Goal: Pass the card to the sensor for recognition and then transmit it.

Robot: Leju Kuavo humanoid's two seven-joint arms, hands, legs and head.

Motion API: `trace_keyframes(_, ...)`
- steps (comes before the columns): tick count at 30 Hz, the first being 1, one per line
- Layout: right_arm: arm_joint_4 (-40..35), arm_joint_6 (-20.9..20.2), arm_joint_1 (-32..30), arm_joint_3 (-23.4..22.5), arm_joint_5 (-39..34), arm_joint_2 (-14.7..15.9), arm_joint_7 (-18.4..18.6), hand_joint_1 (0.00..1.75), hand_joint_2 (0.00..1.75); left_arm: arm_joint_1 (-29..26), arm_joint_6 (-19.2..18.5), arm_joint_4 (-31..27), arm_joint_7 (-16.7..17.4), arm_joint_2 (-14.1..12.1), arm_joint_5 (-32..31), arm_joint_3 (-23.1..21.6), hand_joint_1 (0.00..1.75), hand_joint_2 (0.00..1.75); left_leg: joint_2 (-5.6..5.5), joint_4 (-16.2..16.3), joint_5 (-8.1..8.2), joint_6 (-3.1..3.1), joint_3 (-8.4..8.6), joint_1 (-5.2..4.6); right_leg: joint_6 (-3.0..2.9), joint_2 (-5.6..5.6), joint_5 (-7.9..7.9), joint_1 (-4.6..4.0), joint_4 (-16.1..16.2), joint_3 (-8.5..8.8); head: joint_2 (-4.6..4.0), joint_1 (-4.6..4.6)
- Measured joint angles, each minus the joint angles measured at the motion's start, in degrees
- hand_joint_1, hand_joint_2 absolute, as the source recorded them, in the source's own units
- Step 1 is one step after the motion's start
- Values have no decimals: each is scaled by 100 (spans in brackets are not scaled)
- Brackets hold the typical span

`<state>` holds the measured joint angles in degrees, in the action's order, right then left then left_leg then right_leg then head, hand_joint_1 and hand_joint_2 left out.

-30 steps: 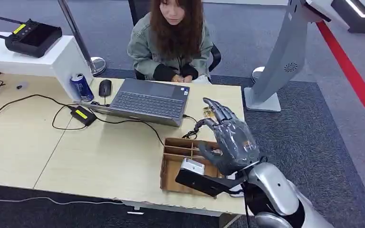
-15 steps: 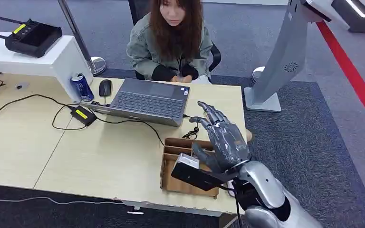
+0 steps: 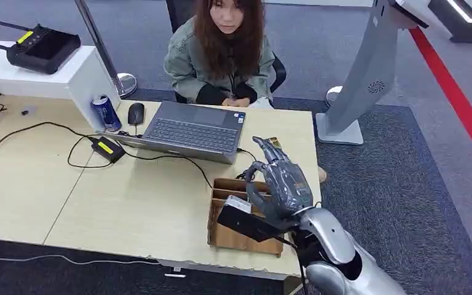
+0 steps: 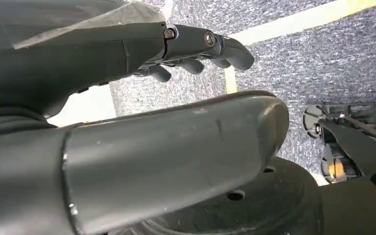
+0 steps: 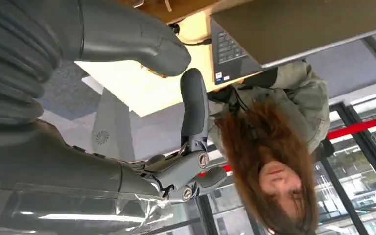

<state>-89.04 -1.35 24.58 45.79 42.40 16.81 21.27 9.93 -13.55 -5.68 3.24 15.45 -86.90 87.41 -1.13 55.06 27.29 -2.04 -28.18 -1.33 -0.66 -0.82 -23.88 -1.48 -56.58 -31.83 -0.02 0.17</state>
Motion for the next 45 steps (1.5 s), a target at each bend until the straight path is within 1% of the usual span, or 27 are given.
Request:
trace_keyframes(1,22,2,-1,0,0,0,0,126,175,0,0,0,0,0,-2,0,0,0,0,0,0,0,0,0,0,0,0,0,0,0,0,0)
trace_keyframes(8,186,81,-75,0,-68,0,-33,127,175,1,-9,0,-11,0,2,13,0,0,0,0,0,0,0,0,0,0,0,0,1,0,0,-2)
trace_keyframes(14,306,173,-155,0,-107,0,-90,120,175,1,-9,0,-15,0,7,37,0,0,0,0,0,0,0,0,0,0,0,0,1,-1,2,-2)
trace_keyframes(15,330,195,-168,-2,-114,0,-101,117,175,1,-9,0,-15,0,7,37,0,0,0,0,0,0,0,0,0,0,0,0,1,-1,0,-2)
trace_keyframes(21,468,271,-245,-13,-171,0,-114,117,175,1,4,0,-18,0,20,57,0,0,1,0,0,0,0,0,0,0,0,0,0,-1,0,-2)
trace_keyframes(23,511,291,-271,-22,-173,0,-122,115,175,1,7,0,-17,0,22,83,0,0,1,0,0,0,0,0,0,0,0,0,0,-1,0,-2)
trace_keyframes(24,529,302,-282,-26,-183,2,-129,112,175,1,15,0,-18,0,24,87,0,0,1,0,0,0,0,0,0,0,0,0,0,-1,0,-2)
trace_keyframes(31,656,341,-351,-46,-212,0,-164,112,175,1,28,0,-17,0,24,105,0,0,1,0,0,0,0,0,0,0,0,0,0,-1,0,0)
trace_keyframes(36,715,345,-365,-48,-219,-18,-164,106,175,1,37,0,-20,0,26,118,0,0,1,0,0,0,0,0,0,0,0,0,0,-1,0,0)
trace_keyframes(37,717,345,-365,-48,-219,-24,-166,103,175,1,37,0,-20,0,26,118,0,0,1,0,0,0,0,0,0,0,0,0,0,-1,0,-2)
trace_keyframes(38,721,345,-365,-48,-219,-28,-166,103,175,1,37,0,-20,0,26,118,0,0,1,0,0,0,0,0,0,0,0,0,0,-1,0,0)
trace_keyframes(41,737,345,-366,-48,-219,-42,-166,84,175,1,44,0,-20,0,26,120,0,0,1,0,0,0,0,0,0,0,0,0,0,-1,0,0)
trace_keyframes(42,737,345,-365,-48,-219,-46,-166,73,175,1,44,0,-20,0,26,120,0,0,1,0,0,0,0,0,0,0,0,0,0,-1,0,-2)
trace_keyframes(43,739,343,-366,-48,-219,-48,-166,72,175,1,46,0,-20,0,28,120,0,0,1,0,0,0,0,0,0,0,0,0,0,-1,0,0)
trace_keyframes(45,739,343,-366,-48,-219,-50,-166,73,175,1,46,0,-22,0,33,120,0,0,1,0,0,0,0,0,0,0,0,0,0,-1,0,0)
